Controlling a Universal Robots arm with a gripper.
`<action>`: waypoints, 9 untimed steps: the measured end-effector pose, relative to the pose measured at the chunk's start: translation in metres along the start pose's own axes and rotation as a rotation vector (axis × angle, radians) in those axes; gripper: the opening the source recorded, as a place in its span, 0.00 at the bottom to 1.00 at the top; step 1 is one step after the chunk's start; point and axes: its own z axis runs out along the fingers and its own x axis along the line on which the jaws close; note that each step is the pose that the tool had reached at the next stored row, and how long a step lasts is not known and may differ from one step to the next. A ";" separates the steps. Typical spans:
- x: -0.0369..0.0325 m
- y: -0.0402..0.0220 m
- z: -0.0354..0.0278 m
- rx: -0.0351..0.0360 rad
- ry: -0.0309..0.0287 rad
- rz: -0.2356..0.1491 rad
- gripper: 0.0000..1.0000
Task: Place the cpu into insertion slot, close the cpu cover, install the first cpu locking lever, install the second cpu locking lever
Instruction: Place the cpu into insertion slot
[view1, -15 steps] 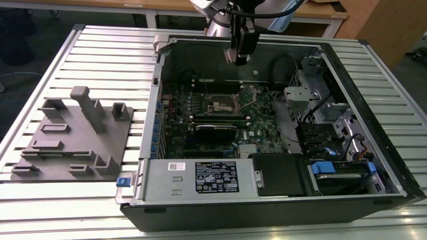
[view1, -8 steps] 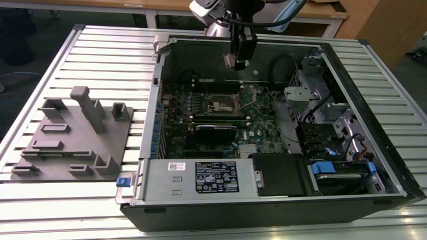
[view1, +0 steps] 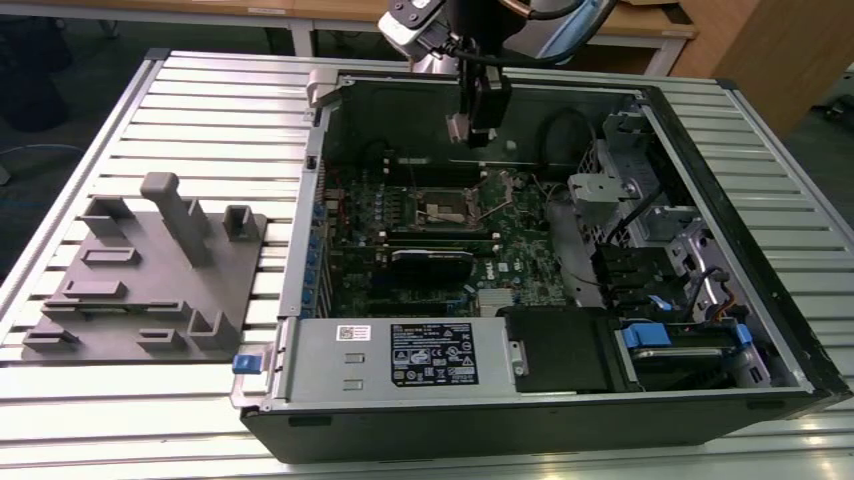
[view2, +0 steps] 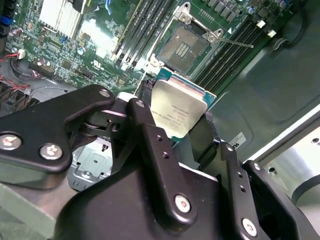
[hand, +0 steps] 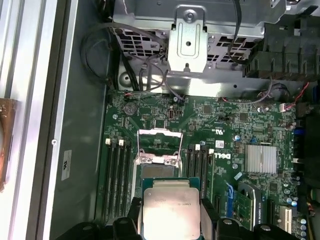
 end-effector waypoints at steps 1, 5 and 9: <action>0.0000 0.0000 0.0001 -0.0001 0.0001 0.000 0.54; -0.0001 -0.0004 0.0048 -0.0003 0.0004 0.000 0.54; -0.0003 -0.0010 0.0122 -0.0002 0.0003 0.000 0.54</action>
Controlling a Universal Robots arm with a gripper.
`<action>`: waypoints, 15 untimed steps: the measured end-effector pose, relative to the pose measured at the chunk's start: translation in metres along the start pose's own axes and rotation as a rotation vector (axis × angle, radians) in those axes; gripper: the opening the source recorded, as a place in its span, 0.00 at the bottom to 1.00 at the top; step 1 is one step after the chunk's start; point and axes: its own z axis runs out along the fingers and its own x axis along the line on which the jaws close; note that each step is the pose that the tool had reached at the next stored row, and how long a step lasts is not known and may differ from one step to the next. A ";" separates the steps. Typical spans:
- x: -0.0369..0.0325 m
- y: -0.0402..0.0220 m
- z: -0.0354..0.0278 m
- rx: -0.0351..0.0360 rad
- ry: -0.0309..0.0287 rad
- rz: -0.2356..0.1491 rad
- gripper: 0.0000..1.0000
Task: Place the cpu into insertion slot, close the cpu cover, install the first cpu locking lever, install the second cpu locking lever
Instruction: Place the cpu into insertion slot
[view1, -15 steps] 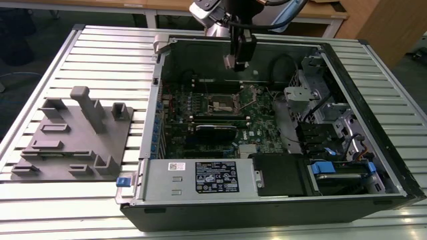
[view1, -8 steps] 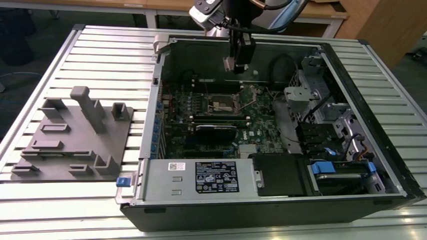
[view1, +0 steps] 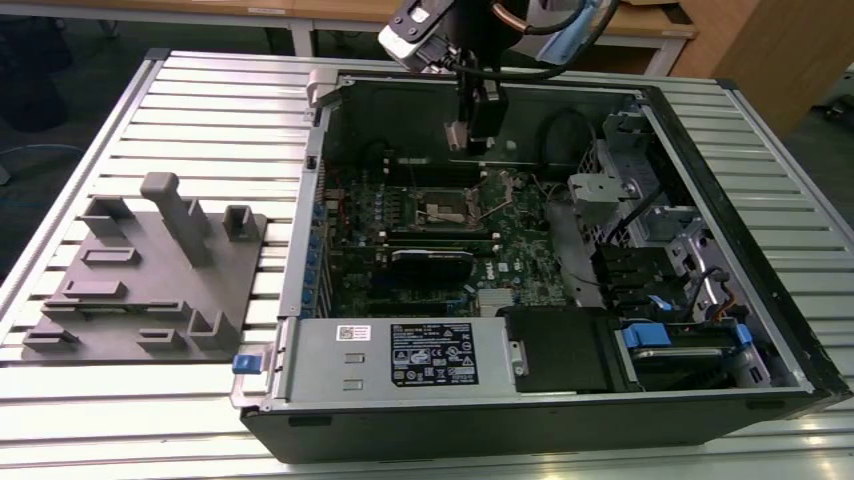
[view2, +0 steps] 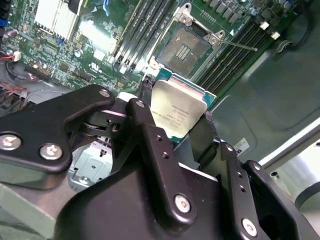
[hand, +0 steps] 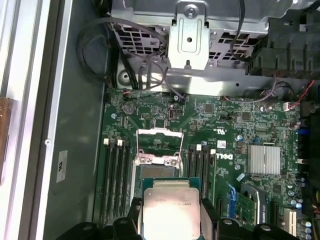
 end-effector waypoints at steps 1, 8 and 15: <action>-0.0001 -0.0001 0.0018 0.0000 0.0000 0.000 0.54; -0.0003 -0.0006 0.0076 0.0000 0.0000 0.000 0.54; -0.0006 -0.0013 0.0158 0.0001 -0.0004 0.000 0.54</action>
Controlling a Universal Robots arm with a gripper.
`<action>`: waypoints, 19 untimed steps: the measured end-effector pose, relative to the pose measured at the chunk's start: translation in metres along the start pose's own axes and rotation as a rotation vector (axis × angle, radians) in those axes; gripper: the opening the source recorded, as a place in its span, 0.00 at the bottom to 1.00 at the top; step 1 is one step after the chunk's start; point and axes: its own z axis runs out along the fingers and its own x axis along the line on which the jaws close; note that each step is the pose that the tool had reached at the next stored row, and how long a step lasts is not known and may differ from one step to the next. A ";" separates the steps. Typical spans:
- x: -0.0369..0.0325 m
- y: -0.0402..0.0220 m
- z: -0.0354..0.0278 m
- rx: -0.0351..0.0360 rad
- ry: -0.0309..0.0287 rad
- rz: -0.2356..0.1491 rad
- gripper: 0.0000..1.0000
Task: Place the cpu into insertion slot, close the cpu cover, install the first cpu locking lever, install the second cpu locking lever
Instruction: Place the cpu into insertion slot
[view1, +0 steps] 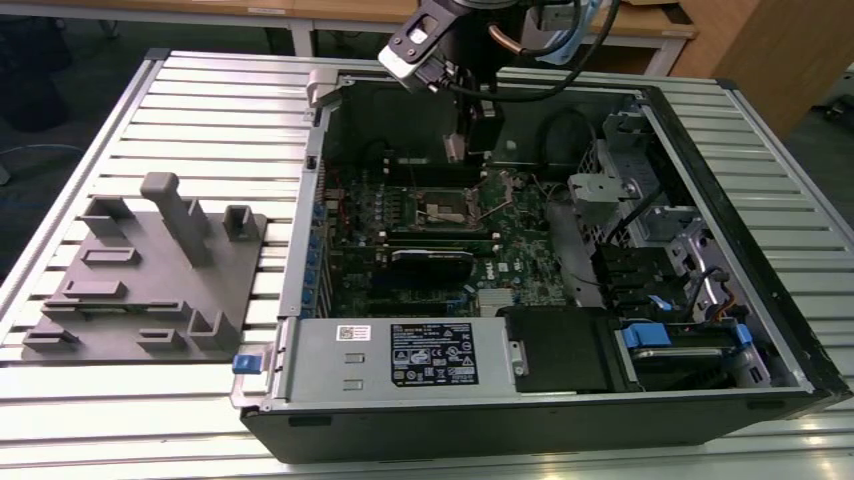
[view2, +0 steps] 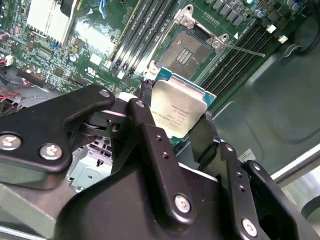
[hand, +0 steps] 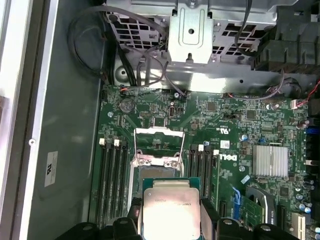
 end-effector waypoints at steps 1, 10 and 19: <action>0.0000 0.0000 0.0000 0.0000 0.0000 0.000 0.54; -0.0001 -0.0003 0.0036 0.0000 0.0000 0.000 0.54; -0.0002 -0.0012 0.0140 -0.0001 0.0002 0.000 0.54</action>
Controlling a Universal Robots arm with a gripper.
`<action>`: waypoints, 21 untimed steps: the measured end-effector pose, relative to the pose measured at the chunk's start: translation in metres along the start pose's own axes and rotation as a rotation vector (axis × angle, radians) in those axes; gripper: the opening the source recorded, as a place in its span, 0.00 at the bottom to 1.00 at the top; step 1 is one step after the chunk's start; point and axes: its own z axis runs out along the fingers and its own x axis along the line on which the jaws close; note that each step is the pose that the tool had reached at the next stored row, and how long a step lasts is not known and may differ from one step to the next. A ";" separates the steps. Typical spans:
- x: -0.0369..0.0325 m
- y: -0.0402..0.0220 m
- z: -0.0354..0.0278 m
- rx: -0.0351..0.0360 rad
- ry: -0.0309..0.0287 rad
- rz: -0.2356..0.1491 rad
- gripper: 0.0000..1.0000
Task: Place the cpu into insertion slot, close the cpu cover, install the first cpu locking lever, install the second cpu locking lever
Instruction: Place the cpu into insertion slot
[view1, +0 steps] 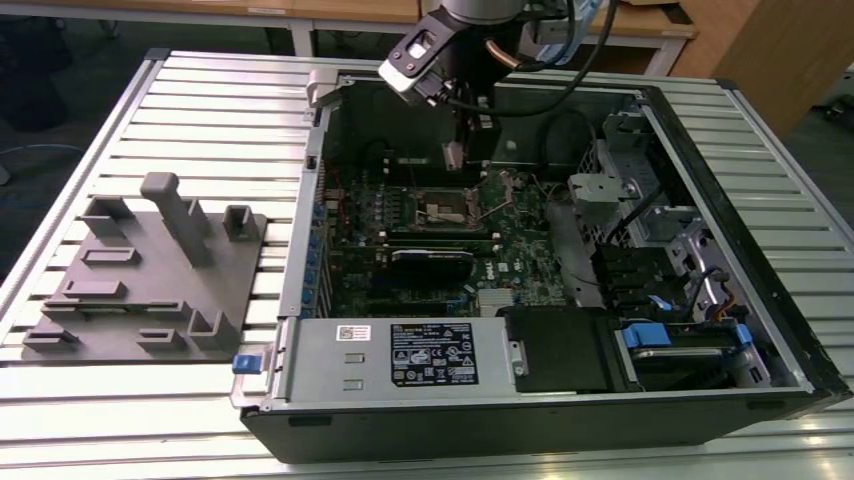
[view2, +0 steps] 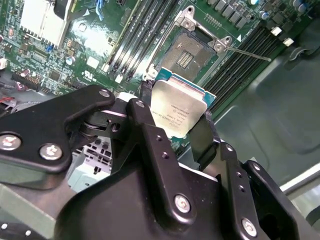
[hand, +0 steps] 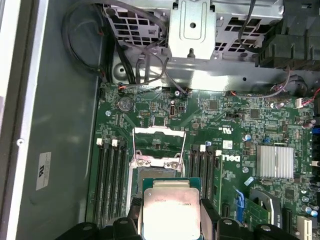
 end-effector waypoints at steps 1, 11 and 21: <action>0.0000 -0.0001 0.0019 -0.0001 0.0001 0.000 0.54; -0.0002 -0.0013 0.0159 0.0005 -0.0086 -0.001 0.54; -0.0004 -0.0023 0.0275 -0.0033 -0.0187 -0.002 0.54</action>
